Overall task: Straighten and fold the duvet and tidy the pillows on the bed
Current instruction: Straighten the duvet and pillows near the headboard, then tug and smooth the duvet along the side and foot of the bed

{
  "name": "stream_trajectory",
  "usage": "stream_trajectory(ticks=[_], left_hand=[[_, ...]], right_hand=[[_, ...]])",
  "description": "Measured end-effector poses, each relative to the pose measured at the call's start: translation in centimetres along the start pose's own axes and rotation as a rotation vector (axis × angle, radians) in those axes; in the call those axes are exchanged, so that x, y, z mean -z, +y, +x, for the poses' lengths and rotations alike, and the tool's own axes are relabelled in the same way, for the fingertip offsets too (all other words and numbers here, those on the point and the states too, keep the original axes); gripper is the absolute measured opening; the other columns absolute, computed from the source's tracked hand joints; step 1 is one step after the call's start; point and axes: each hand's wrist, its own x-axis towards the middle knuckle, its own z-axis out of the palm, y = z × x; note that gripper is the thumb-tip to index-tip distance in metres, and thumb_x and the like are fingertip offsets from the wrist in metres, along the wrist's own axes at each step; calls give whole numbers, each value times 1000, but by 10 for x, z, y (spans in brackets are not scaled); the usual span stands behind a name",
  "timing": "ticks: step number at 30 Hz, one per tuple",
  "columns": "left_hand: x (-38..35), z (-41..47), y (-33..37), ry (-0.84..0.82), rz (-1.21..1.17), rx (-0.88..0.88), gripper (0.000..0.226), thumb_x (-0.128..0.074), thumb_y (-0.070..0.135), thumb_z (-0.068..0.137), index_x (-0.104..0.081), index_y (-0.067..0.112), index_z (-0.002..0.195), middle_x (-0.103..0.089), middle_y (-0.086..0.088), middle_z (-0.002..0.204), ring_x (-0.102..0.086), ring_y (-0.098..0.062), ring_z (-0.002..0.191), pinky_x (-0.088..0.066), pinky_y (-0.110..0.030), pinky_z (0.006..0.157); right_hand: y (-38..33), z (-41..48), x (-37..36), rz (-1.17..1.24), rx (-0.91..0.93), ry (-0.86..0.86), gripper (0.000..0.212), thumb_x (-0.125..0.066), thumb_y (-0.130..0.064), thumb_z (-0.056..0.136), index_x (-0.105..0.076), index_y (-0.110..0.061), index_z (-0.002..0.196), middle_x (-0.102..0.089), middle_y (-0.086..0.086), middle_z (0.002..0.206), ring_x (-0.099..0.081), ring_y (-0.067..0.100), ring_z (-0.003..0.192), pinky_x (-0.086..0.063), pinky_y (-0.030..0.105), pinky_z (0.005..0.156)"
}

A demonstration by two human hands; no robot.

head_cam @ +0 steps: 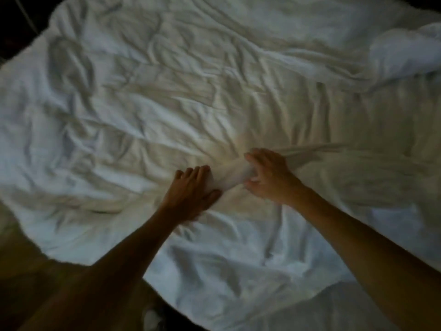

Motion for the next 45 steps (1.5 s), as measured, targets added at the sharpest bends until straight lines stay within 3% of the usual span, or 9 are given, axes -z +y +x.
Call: stream_trajectory(ticks=[5, 13, 19, 23, 26, 29, 35, 39, 45], left_hand=[[-16, -98, -72, 2, -128, 10, 88, -48, 71, 76, -37, 7, 136, -51, -9, 132, -52, -31, 110, -41, -45, 92], [-63, -221, -163, 17, -119, 71, 75, -47, 70, 80, -52, 13, 128, -56, -8, 128, -52, -30, 115, -42, -45, 96], [-48, -231, -223, 45, -117, 148, 34, -63, 14, 77, -57, 18, 111, -67, -7, 100, -60, -32, 92, -46, -46, 83], [18, -180, -246, 71, -314, 120, 18, -52, 6, 86, -51, 15, 102, -64, -6, 73, -62, -31, 61, -48, -34, 55], [75, -124, -266, 166, -295, -53, 15, -39, 25, 93, -44, 17, 105, -63, -7, 73, -61, -33, 57, -44, -34, 47], [128, -53, -278, 238, -203, -183, 44, -20, 41, 92, -49, 11, 106, -64, -11, 74, -62, -35, 58, -42, -35, 49], [187, 113, -289, 251, -66, -304, 47, -22, 46, 96, -50, 9, 104, -66, -18, 80, -64, -40, 69, -48, -43, 57], [178, 211, -299, 150, -30, -332, 26, -42, 32, 98, -50, 10, 109, -65, -20, 84, -64, -39, 77, -51, -46, 65], [89, 305, -320, 47, -6, -285, 33, -37, 37, 99, -51, 9, 108, -65, -19, 87, -64, -38, 81, -48, -43, 66]], right_hand=[[-137, 37, -39, -101, 234, -175, 67, -37, -63, 79, -48, -22, 131, -58, 5, 124, -54, 27, 113, -35, 49, 101], [-245, 38, -91, -268, 485, -261, 29, -47, -41, 88, -59, -15, 94, -66, 6, 81, -66, 27, 69, -53, 36, 61], [-255, 47, -42, -199, 353, -121, 66, -15, -49, 99, -68, -9, 96, -66, 11, 70, -64, 30, 49, -51, 33, 40], [-253, 78, 11, -238, 229, -122, 109, 29, -56, 85, -67, -10, 110, -67, 14, 91, -67, 33, 69, -54, 40, 58], [-231, 108, 46, -226, 122, 73, 90, 9, -52, 97, -70, -9, 99, -68, 16, 85, -66, 35, 61, -54, 41, 52], [-205, 150, 83, -286, 20, 182, 11, -54, -29, 93, -58, -19, 96, -67, 16, 77, -65, 34, 54, -53, 40, 45], [-138, 232, 138, -147, -342, 83, 33, -38, -43, 99, -54, -15, 107, -66, 14, 102, -65, 37, 91, -52, 42, 75], [-94, 280, 132, -154, -411, 65, 28, -39, -39, 100, -54, -17, 106, -65, 14, 103, -64, 37, 91, -49, 40, 74], [-27, 347, 50, -110, -492, -10, 26, -41, -37, 100, -59, -19, 106, -65, 13, 105, -63, 33, 96, -45, 35, 74]])
